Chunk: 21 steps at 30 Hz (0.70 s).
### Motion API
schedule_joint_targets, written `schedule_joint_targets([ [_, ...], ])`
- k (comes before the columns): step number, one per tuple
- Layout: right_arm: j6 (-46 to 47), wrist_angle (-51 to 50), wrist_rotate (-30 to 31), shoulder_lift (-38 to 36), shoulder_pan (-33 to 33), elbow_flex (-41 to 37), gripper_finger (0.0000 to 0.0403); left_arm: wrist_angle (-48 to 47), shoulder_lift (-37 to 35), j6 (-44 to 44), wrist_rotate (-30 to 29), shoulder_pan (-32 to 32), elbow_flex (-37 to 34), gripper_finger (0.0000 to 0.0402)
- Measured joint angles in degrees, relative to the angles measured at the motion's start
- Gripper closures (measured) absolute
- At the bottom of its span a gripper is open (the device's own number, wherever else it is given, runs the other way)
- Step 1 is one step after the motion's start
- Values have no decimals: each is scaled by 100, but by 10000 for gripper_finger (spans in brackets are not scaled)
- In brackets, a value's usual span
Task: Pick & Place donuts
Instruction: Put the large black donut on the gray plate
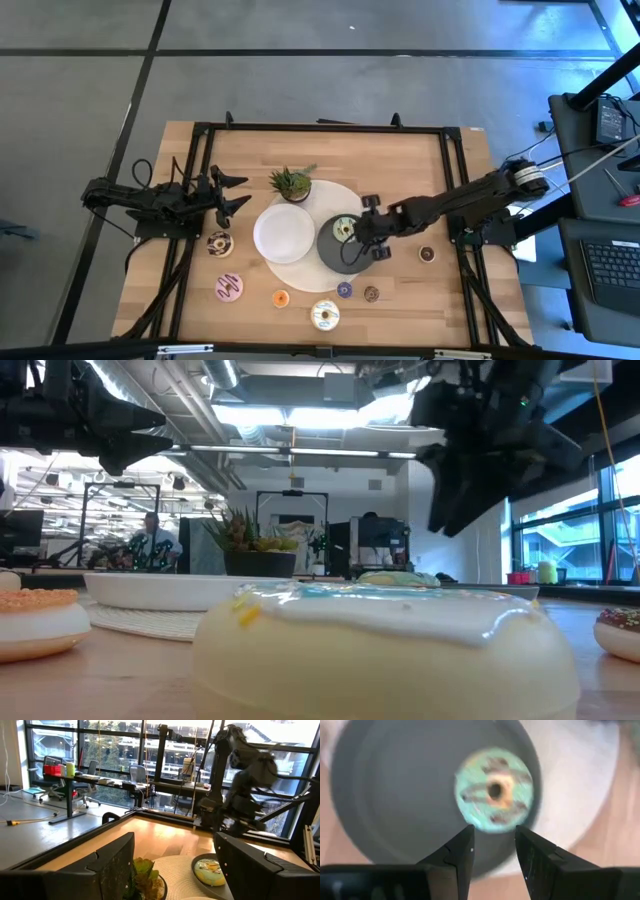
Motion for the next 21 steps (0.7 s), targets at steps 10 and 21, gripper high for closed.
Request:
schedule_joint_targets([
  [10, -196, 1983, 59, -1768, -543, -1312, 259, 48, 0, 0, 0, 0, -2, 132],
  [21, -161, 3996, 20, -1952, -1254, -1417, 259, 52, 0, -52, -249, 0, -2, 132],
])
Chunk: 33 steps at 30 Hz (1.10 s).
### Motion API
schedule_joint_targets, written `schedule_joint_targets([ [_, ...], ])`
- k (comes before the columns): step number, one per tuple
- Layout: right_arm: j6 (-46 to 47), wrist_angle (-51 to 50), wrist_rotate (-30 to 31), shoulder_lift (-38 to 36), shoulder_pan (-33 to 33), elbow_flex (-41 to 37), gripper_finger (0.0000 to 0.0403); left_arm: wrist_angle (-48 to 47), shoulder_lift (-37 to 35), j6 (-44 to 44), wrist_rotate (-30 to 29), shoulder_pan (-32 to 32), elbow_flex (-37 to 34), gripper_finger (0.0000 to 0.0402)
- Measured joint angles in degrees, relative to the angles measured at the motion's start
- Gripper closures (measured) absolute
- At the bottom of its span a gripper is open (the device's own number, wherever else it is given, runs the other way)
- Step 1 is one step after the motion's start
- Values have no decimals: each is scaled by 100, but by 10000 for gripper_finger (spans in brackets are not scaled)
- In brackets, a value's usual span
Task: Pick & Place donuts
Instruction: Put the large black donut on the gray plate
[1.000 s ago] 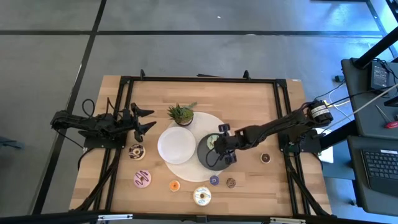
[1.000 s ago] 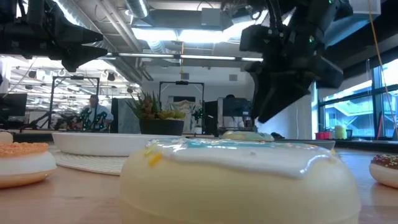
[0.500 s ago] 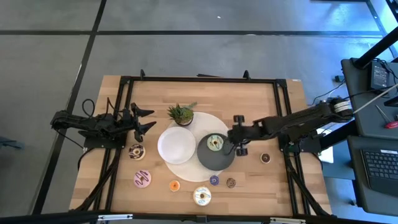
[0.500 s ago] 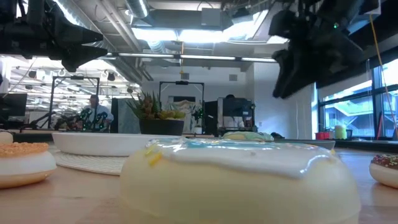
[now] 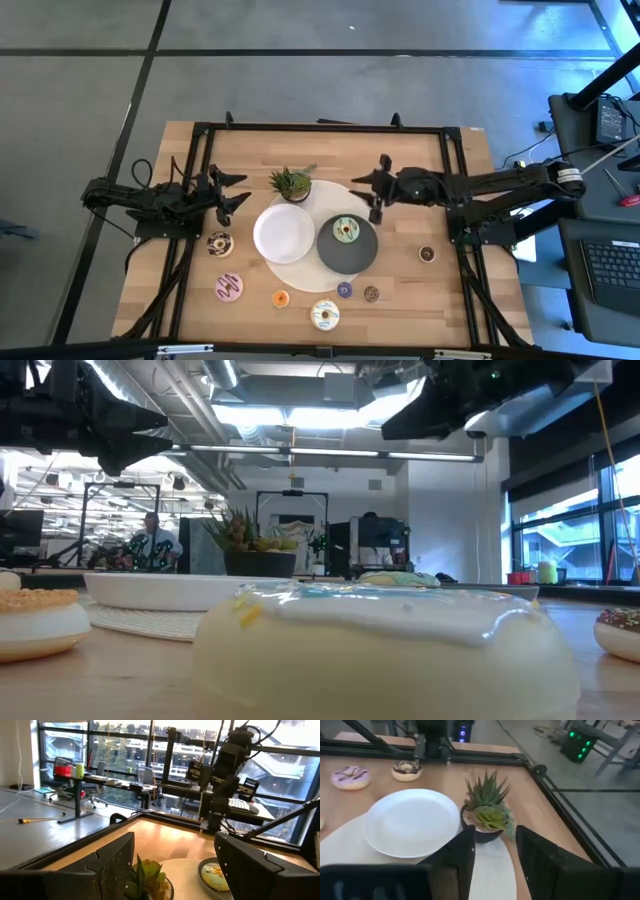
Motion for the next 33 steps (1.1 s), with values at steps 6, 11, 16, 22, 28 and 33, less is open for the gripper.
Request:
schedule_joint_targets([
  [6, -894, 1, -4, 26, -189, 7, 259, -3, 0, -483, 325, 0, 2, 132],
  [11, -893, -340, -4, 65, -260, 12, 259, 104, 26, -408, 630, -2, 0, 133],
  [16, 190, -1044, -43, -65, -258, 16, 259, -26, 414, -1179, 353, -2, 246, 147],
  [22, 1254, -1935, -215, -319, 28, 16, 259, -625, 1423, -1451, 483, -7, 1013, 169],
  [28, 1937, -2256, -207, -317, 332, 16, 259, -1698, 2993, -1645, 863, -138, 2327, 186],
  [33, 1971, -2268, -30, -317, 527, 16, 259, -3947, 4467, -2205, 722, -386, 3771, 195],
])
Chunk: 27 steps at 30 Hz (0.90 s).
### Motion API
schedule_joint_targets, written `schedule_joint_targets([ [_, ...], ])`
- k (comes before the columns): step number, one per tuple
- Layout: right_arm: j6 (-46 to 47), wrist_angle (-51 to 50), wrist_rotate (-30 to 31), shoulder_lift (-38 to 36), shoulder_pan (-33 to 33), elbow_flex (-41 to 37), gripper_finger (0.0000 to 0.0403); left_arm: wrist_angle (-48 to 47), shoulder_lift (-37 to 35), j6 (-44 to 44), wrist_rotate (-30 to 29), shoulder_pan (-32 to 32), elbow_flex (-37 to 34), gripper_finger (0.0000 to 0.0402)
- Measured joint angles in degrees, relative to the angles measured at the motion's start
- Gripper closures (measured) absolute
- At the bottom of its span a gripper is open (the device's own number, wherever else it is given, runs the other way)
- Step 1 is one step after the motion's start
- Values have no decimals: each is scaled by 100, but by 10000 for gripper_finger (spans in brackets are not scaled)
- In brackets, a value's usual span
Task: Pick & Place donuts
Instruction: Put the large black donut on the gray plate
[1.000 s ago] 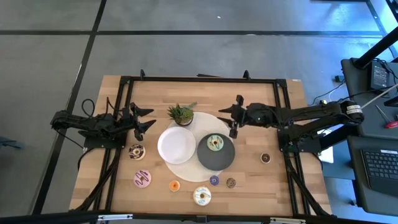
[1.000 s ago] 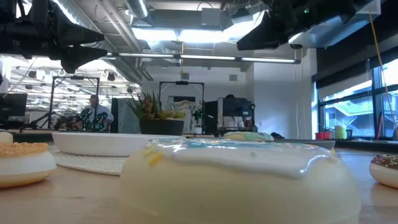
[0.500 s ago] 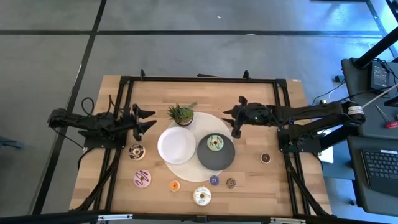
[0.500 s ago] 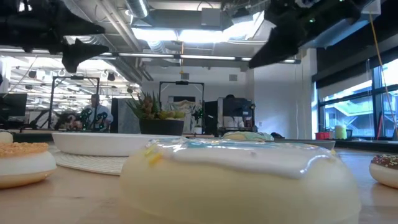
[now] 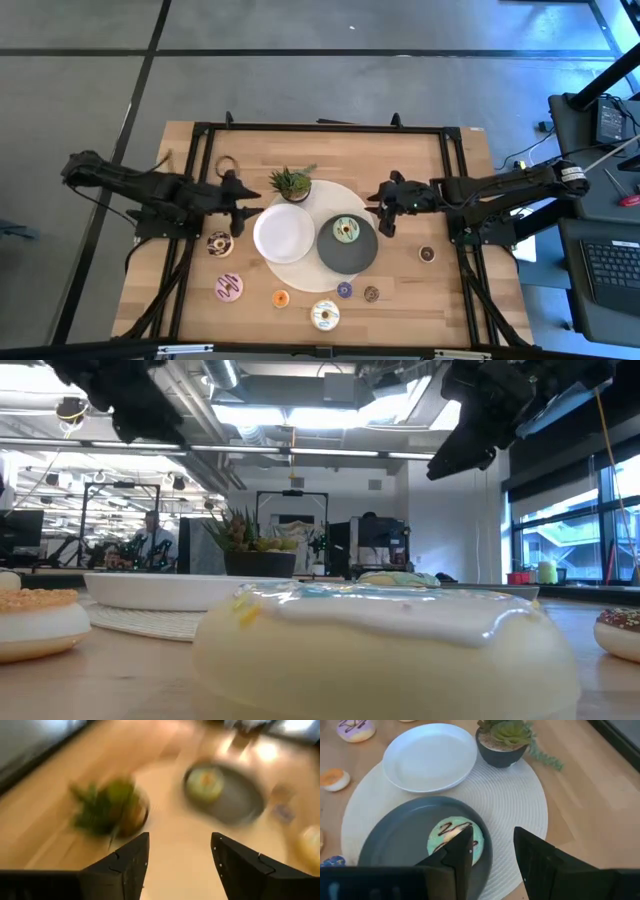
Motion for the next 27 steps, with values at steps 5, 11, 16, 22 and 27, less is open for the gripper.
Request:
schedule_joint_targets([
  [5, -17, 0, 72, 0, 46, 0, 259, -2205, 1208, -1896, 412, -205, 1036, 203],
  [11, -212, 13, 76, 0, 43, -2, 259, -3363, 2119, -3886, 1218, -542, 1006, 212],
  [16, -308, 21, 76, 0, 43, -2, 259, -3507, 2612, -4584, 1828, -737, 848, 220],
  [22, -169, 24, 76, 0, 43, -1, 259, -3722, 3012, -5210, 2203, -896, 845, 230],
  [27, -143, 65, 76, 0, 43, -2, 259, -3826, 3379, -5431, 2290, -1002, 843, 240],
])
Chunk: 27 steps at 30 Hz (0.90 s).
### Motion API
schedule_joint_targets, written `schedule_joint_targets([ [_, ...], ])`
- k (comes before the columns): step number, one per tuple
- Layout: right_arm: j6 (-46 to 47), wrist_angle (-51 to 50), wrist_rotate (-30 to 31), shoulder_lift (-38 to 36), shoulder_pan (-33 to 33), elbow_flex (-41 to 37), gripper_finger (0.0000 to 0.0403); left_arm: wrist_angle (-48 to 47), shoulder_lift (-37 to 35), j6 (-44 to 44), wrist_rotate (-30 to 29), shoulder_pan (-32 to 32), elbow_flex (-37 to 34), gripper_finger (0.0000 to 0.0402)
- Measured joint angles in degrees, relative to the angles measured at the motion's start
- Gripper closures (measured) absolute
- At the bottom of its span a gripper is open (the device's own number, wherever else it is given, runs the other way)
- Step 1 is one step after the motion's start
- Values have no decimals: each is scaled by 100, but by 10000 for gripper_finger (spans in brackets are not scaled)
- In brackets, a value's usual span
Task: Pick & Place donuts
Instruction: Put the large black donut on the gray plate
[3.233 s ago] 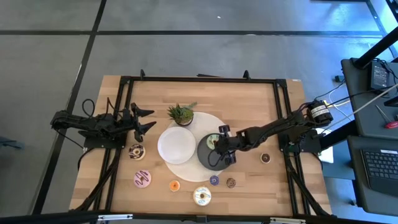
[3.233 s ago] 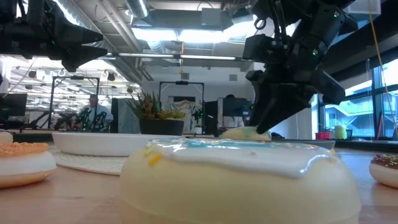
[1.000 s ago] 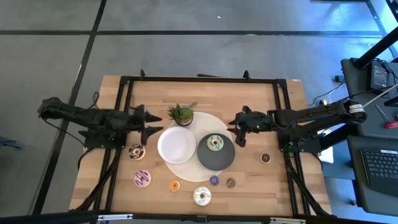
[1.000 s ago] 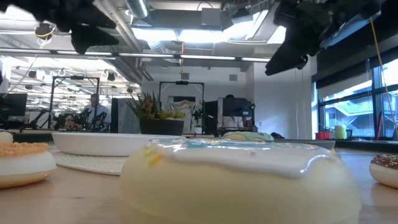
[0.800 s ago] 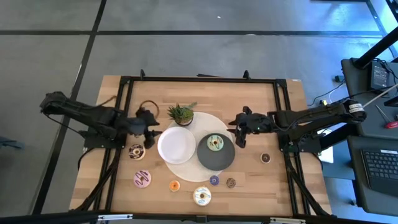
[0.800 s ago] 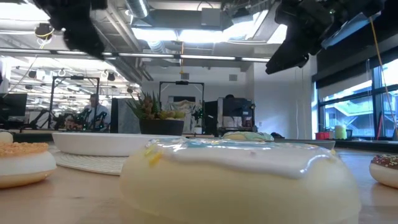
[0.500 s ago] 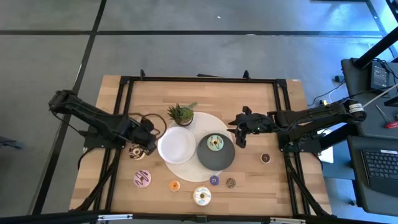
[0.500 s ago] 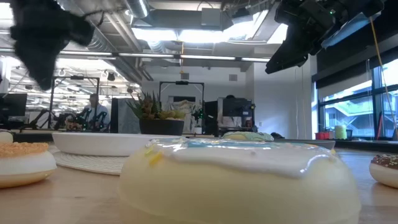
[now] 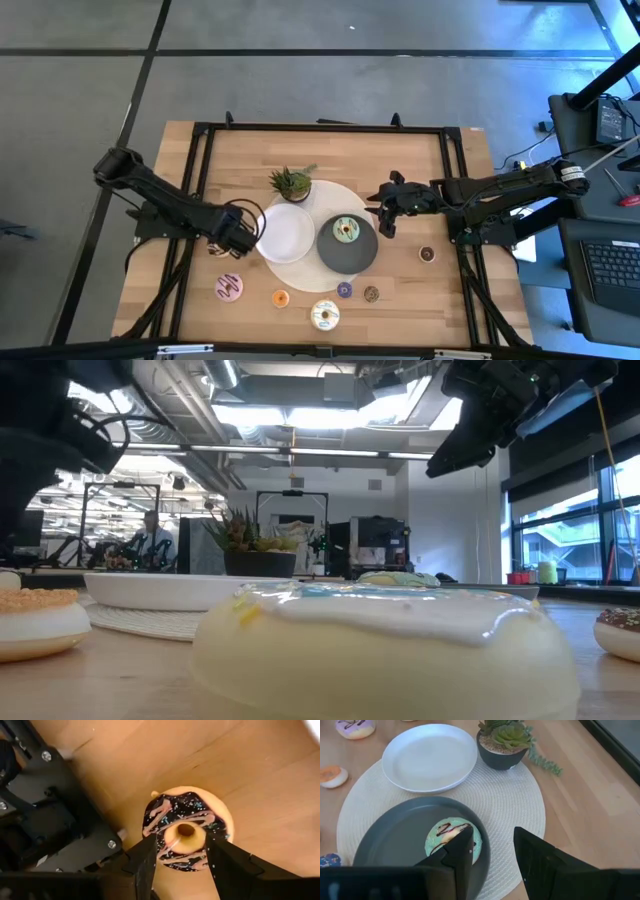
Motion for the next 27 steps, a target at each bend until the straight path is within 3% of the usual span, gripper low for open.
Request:
schedule_joint_targets([
  [17, 143, 27, 0, 4, 0, 0, 259, -37, 854, 2959, 183, -11, 0, 268],
  [27, 143, 27, 0, 4, 0, 0, 259, -13, 1006, 3052, 170, -11, 0, 268],
])
